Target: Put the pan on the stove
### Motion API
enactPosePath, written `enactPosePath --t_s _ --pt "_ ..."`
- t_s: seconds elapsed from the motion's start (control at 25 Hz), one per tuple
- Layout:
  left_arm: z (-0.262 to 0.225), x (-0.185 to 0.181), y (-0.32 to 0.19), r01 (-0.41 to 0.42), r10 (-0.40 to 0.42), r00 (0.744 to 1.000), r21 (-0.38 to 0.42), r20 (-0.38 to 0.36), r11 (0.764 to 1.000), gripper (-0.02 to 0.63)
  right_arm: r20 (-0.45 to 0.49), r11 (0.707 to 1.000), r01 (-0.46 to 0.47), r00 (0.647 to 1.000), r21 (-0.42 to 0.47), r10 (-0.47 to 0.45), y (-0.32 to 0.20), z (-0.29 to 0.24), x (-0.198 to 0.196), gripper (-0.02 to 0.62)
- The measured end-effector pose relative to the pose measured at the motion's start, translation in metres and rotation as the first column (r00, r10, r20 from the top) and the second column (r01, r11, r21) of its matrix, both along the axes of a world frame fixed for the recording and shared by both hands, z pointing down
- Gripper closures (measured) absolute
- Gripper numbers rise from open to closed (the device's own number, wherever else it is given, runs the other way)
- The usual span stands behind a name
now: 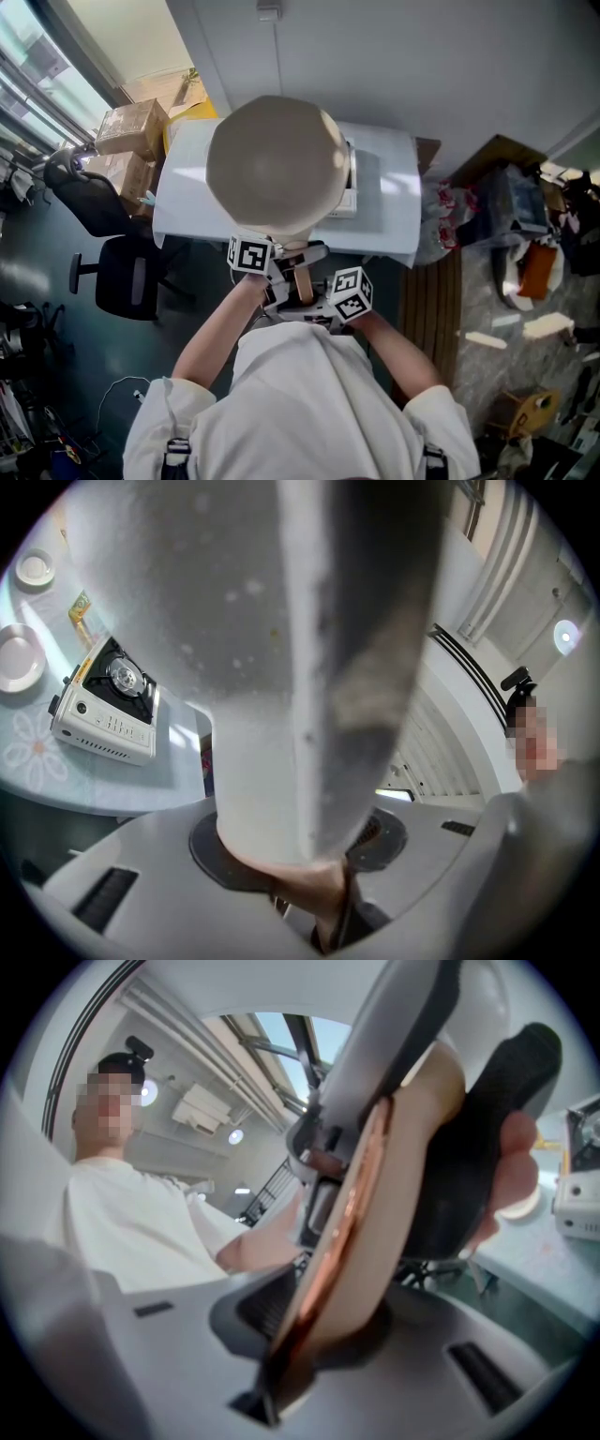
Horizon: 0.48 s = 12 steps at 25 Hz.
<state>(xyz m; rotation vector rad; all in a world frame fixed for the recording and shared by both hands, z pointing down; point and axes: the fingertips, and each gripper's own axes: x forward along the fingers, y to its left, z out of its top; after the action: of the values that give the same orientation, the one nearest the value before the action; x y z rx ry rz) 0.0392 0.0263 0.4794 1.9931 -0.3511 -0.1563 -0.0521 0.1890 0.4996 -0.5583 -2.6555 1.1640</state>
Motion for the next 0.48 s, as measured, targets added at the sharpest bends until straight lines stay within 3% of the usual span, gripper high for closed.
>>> enactPosePath --t_s 0.48 --pt "0.015 -0.004 -0.053 -0.061 0.060 0.998 -0.024 -0.014 0.998 0.440 -0.011 0.998 -0.065 0.998 -0.022 0.064 -0.059 0.011 -0.014 0.517"
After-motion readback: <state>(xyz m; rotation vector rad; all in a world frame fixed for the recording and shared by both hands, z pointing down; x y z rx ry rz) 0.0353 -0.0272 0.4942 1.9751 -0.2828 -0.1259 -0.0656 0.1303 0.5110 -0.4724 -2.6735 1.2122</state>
